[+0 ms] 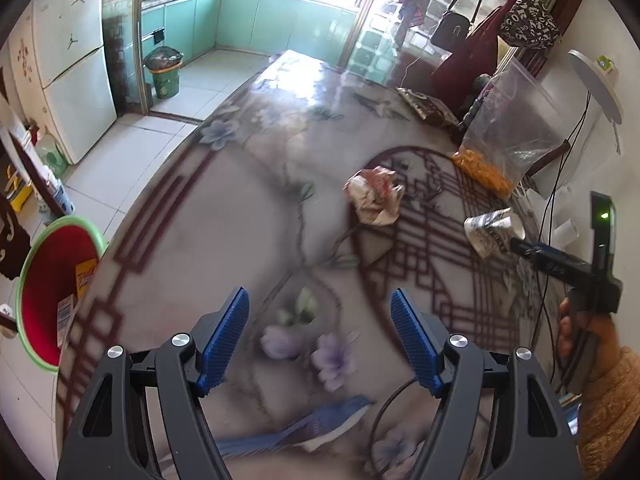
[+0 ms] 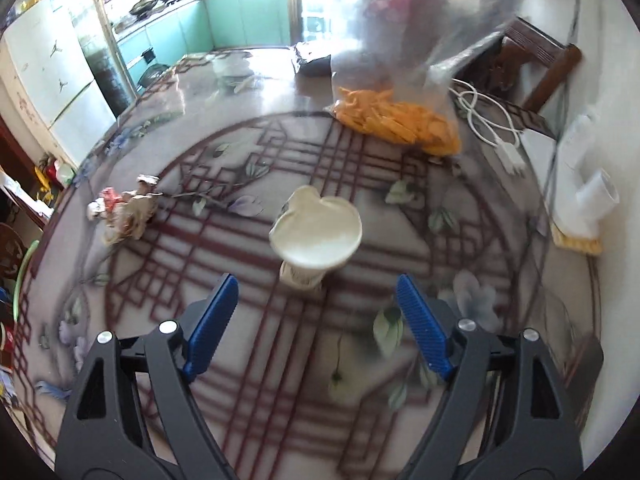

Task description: Collect trash

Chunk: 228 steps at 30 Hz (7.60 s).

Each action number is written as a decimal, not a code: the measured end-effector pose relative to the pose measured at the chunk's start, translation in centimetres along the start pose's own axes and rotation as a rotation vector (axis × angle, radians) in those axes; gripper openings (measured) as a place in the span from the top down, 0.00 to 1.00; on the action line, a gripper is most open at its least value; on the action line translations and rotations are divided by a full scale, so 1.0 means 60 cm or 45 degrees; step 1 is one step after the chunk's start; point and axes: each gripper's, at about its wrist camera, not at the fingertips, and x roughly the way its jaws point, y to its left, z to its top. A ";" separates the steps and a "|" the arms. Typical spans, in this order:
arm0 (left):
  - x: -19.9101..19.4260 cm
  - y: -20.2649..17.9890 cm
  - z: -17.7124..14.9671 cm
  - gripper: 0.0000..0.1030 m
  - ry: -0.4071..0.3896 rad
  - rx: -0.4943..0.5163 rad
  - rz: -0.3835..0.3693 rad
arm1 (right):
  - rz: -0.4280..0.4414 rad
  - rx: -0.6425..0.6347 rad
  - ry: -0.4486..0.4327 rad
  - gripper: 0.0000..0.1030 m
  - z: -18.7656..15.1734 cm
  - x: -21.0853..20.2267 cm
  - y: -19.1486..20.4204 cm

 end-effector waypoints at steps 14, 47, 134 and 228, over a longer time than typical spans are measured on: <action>0.139 -0.085 0.100 0.28 -0.007 -0.114 -0.011 | 0.144 0.033 -0.017 0.50 0.029 0.054 -0.028; 0.101 -0.090 0.092 0.73 -0.090 -0.041 -0.090 | 0.206 0.030 -0.001 0.50 -0.034 -0.027 0.039; -0.173 0.533 -0.065 0.71 -0.157 -0.297 0.130 | 0.350 -0.421 -0.065 0.50 -0.103 -0.184 0.739; -0.277 0.007 -0.088 0.08 -0.771 -0.027 0.223 | 0.253 -0.088 -0.731 0.04 -0.150 -0.377 0.289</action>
